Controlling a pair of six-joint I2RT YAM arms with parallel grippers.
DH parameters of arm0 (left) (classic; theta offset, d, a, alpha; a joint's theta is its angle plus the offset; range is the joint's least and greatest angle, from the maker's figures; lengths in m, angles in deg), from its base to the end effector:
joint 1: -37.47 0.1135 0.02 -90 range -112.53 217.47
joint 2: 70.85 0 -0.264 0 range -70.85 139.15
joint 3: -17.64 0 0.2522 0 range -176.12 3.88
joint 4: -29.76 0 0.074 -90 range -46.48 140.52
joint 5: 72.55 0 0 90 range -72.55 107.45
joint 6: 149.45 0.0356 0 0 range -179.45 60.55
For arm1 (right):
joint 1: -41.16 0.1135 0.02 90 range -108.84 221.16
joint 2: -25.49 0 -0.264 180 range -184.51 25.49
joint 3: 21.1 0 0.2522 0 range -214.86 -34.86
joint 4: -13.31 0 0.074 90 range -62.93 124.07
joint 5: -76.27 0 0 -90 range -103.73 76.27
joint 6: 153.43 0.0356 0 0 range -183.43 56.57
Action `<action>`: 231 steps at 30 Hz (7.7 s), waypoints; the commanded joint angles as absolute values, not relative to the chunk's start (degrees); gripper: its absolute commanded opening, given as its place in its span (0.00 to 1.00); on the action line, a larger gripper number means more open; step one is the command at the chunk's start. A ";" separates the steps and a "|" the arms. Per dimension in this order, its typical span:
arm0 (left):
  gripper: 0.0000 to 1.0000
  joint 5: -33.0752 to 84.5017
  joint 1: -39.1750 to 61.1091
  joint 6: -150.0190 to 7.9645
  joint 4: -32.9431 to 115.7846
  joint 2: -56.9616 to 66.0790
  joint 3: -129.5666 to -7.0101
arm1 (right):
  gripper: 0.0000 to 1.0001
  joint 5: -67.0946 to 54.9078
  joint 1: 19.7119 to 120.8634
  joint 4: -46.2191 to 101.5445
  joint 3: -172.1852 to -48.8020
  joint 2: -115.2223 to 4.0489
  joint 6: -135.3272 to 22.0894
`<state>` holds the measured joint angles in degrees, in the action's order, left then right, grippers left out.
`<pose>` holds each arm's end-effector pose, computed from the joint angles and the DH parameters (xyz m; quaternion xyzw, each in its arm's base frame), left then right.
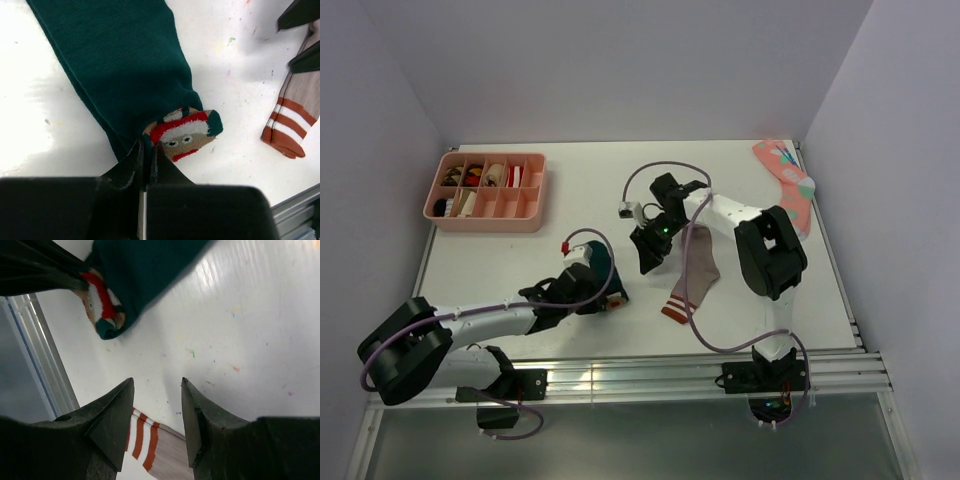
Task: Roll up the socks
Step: Roll the sock at the center of the board.
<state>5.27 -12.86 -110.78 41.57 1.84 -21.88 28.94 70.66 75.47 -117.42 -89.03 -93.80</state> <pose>0.1523 -0.1719 0.1507 -0.0486 0.9182 -0.2332 0.3164 0.3240 0.2110 0.1762 -0.4897 0.7891 0.3619 0.0810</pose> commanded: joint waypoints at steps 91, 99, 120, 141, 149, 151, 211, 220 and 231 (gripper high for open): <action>0.00 37.40 13.82 -104.88 44.94 8.17 -24.34 | 0.44 13.25 96.62 20.12 -86.36 -77.34 -98.59; 0.07 41.27 13.82 -108.49 38.08 5.53 -19.77 | 0.25 16.40 95.39 25.47 -90.22 -78.57 -96.31; 0.36 27.21 13.74 -111.83 32.56 -22.58 -5.99 | 0.22 32.74 88.80 56.03 -111.22 -90.95 -97.00; 0.44 14.58 3.56 -106.56 7.78 -26.39 6.16 | 0.23 42.87 83.79 87.70 -139.44 -112.75 -99.56; 0.46 16.04 1.52 -104.01 -3.23 -17.07 7.66 | 0.23 42.95 83.44 91.49 -141.73 -116.01 -100.17; 0.46 16.92 1.43 -103.39 -4.19 -14.79 7.31 | 0.23 43.30 83.35 91.75 -142.00 -116.62 -100.17; 0.44 11.31 -5.95 -107.61 -8.33 -0.98 10.30 | 0.23 38.83 82.03 90.52 -144.99 -117.33 -95.43; 0.43 7.61 -8.41 -107.70 -7.01 2.71 8.02 | 0.23 37.07 82.12 91.31 -143.84 -117.06 -96.39; 0.42 5.76 -10.34 -109.63 -9.13 5.62 8.98 | 0.23 37.24 82.12 91.58 -145.43 -117.42 -96.04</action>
